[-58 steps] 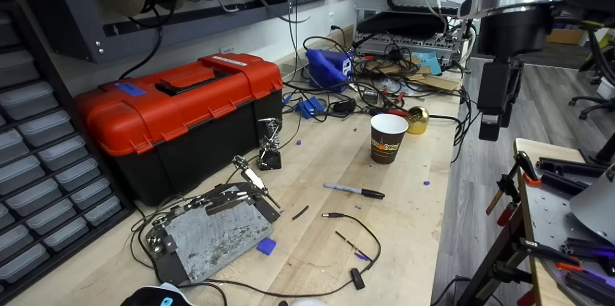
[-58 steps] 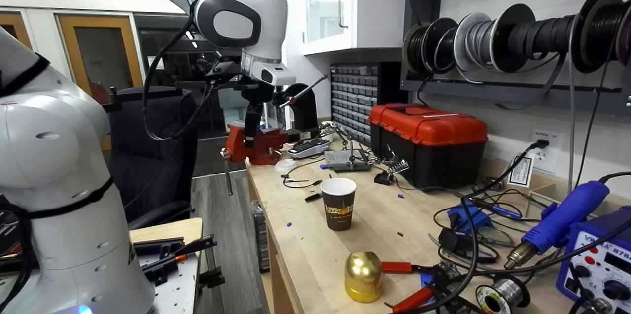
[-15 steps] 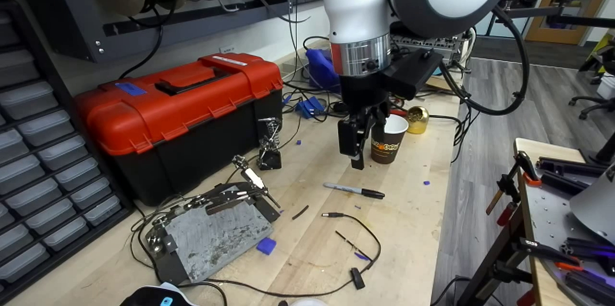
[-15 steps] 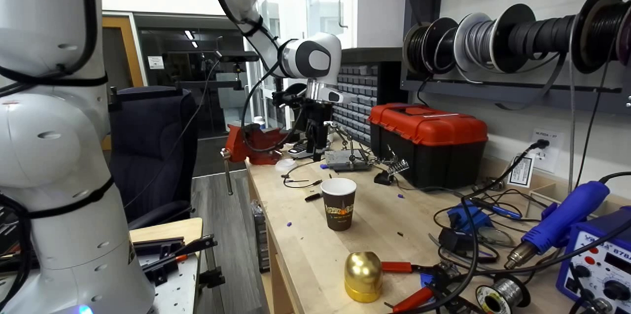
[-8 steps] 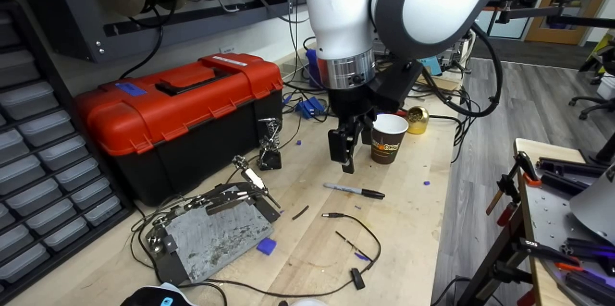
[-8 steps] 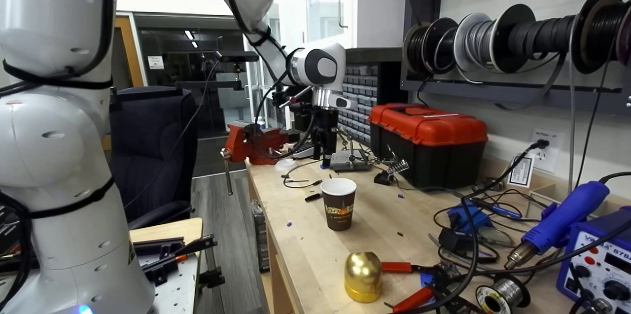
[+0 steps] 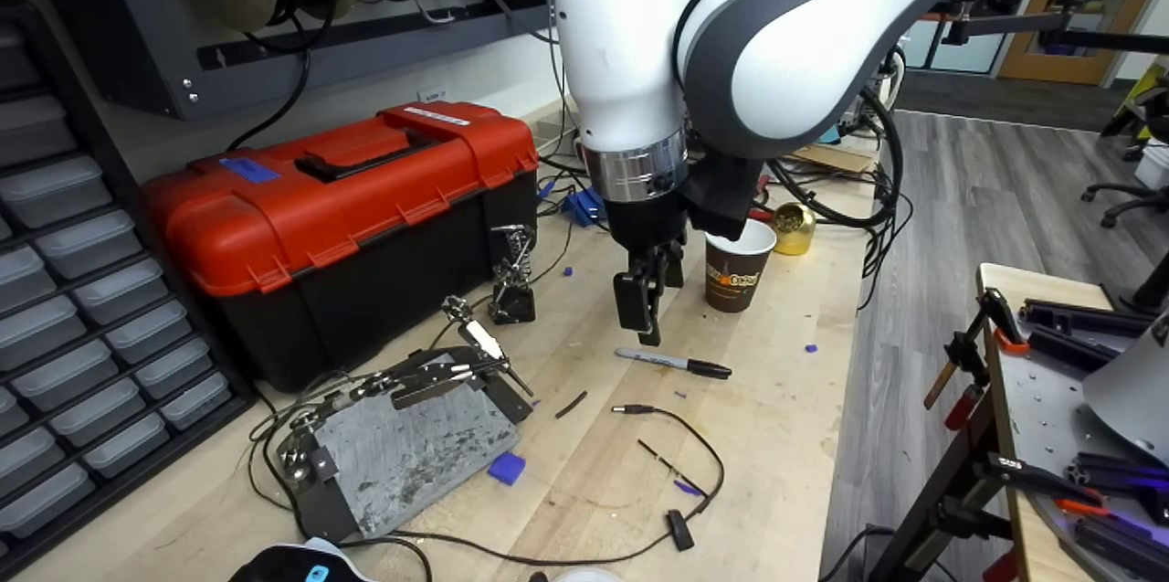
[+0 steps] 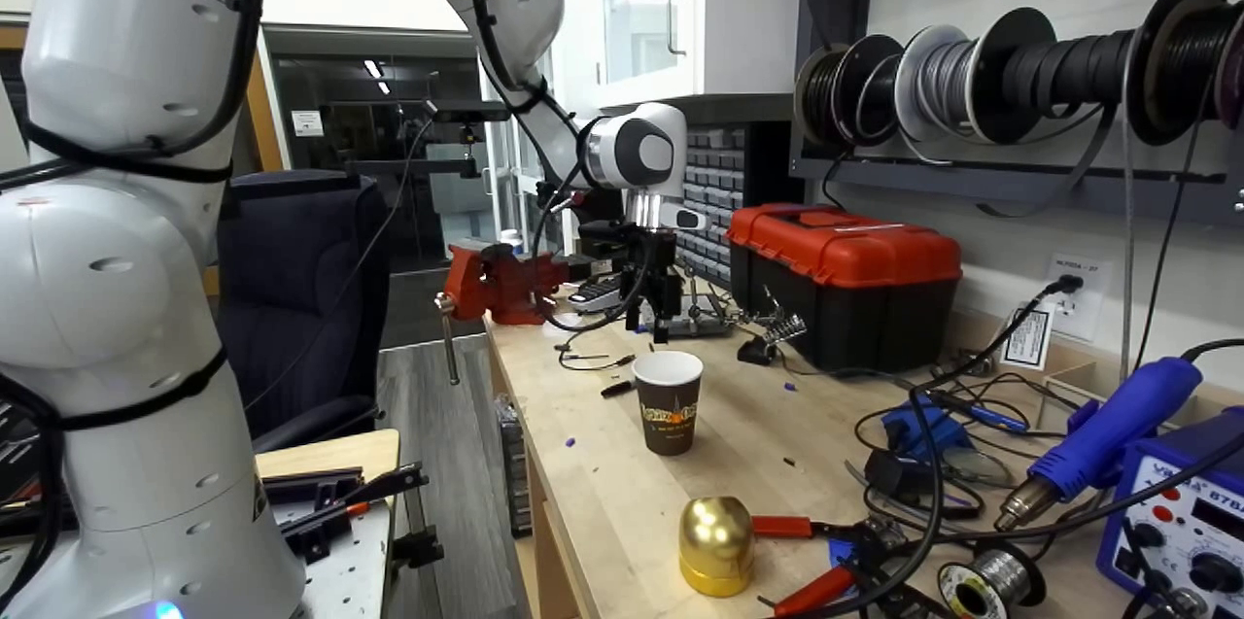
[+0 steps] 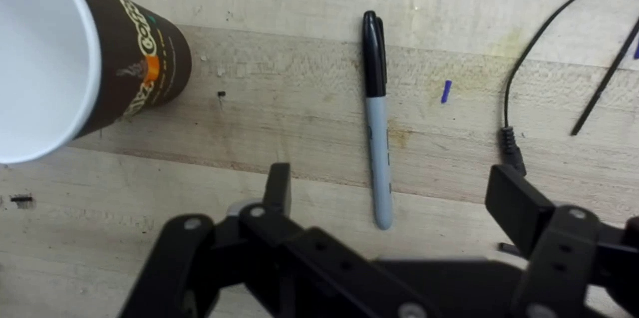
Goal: Pick up the black and white pen and put it in the cup
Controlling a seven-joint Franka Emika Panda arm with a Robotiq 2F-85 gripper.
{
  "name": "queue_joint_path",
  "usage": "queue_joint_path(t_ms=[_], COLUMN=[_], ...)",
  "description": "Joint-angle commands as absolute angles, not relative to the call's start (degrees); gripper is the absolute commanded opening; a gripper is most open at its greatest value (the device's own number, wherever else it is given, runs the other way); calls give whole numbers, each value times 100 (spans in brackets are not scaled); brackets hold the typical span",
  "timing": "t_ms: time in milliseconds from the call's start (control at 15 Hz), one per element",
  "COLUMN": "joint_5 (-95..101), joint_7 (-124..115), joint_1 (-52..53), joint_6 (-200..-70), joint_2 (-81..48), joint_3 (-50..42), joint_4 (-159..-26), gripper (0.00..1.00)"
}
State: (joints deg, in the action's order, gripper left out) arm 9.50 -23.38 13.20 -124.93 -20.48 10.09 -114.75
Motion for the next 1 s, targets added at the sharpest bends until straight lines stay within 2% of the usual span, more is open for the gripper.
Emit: queue_joint_path(t_ms=[0, 933], joint_5=[974, 741], joint_7=[-2001, -1402], joint_1=[1437, 1389], joint_6=[-12640, -12549], joint_2=[-2278, -2916], joint_3=[874, 842], joint_4=[-11281, -10779], gripper=[100, 100])
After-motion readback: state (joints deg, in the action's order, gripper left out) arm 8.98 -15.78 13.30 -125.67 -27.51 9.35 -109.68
